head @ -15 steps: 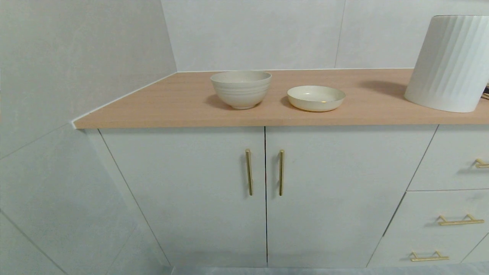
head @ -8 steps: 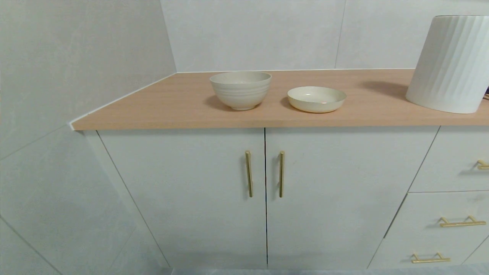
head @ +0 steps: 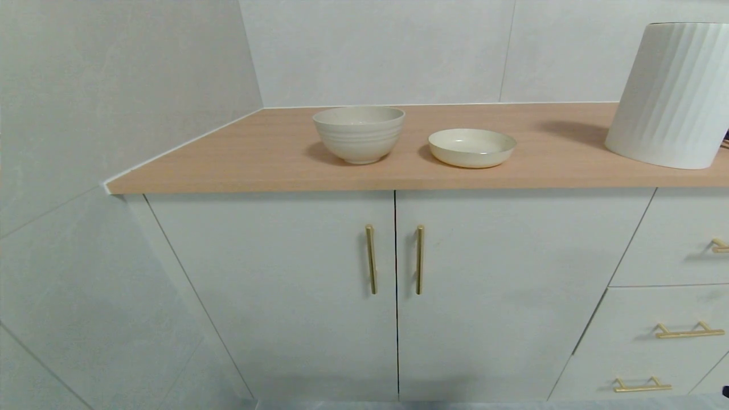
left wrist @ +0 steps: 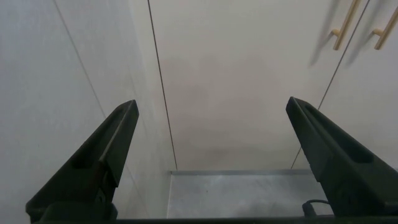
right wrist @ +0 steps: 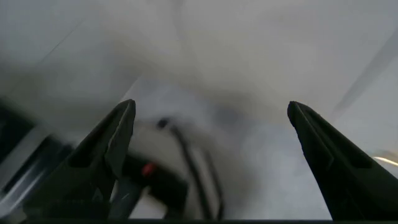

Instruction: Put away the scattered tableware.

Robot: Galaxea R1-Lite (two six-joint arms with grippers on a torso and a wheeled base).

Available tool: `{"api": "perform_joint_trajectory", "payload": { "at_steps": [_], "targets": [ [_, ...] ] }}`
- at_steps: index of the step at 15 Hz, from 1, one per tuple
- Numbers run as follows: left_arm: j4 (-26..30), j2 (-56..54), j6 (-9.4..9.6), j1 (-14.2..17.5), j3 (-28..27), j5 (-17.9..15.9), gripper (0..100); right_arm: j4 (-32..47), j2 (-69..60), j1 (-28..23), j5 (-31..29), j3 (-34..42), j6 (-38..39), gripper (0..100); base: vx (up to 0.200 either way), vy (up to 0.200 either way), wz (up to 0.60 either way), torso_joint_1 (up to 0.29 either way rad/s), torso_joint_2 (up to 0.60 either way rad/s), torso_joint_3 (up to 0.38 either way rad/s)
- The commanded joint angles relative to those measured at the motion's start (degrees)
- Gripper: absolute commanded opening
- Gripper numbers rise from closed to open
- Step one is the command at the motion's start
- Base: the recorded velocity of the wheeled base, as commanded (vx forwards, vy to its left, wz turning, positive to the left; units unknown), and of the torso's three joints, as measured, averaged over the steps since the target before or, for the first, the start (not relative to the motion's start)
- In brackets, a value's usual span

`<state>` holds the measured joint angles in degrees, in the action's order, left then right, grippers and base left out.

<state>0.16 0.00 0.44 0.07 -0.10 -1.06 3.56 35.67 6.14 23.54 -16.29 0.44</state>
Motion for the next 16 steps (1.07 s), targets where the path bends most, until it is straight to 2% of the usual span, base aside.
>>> {"api": "perform_joint_trajectory", "payload": {
  "at_steps": [1,2,3,4,6,8,11,16],
  "targets": [
    [0.0,0.1,0.00,0.0,0.0,0.0,100,-2.8,24.8,15.6,0.2,-8.1,0.7,100,0.000,0.000,0.00,0.000,0.00,0.000],
    [0.0,0.1,-0.09,0.0,0.0,0.0,100,-7.9,30.6,20.0,0.0,-8.9,0.9,100,0.000,0.000,0.00,0.000,0.00,0.000],
    [0.0,0.1,0.00,0.0,0.0,0.0,100,-13.8,36.3,21.7,-1.1,-9.5,1.2,100,0.000,0.000,0.00,0.000,0.00,0.000],
    [0.0,0.1,-0.09,0.0,0.0,0.0,100,-20.9,42.0,23.1,-2.8,-10.8,1.4,100,0.000,0.000,0.00,0.000,0.00,0.000],
    [0.0,0.1,-0.09,0.0,0.0,0.0,100,-30.0,52.6,24.3,-5.8,-14.8,2.1,100,0.000,0.000,0.00,0.000,0.00,0.000],
    [-0.1,0.1,0.35,0.0,0.0,0.0,100,-33.5,58.8,26.6,-6.5,-19.4,3.2,100,0.000,0.000,0.00,0.000,0.00,0.000],
    [-0.1,0.1,1.49,0.0,0.0,-0.2,100,-34.0,64.0,30.7,-9.6,-26.2,9.1,100,0.000,0.000,0.00,0.000,0.00,0.000],
    [-0.1,0.1,2.02,0.0,0.0,-0.3,100,-46.4,72.6,31.3,-13.1,-27.2,11.2,100,0.000,0.000,0.00,0.000,0.00,0.000]
  ]
}}
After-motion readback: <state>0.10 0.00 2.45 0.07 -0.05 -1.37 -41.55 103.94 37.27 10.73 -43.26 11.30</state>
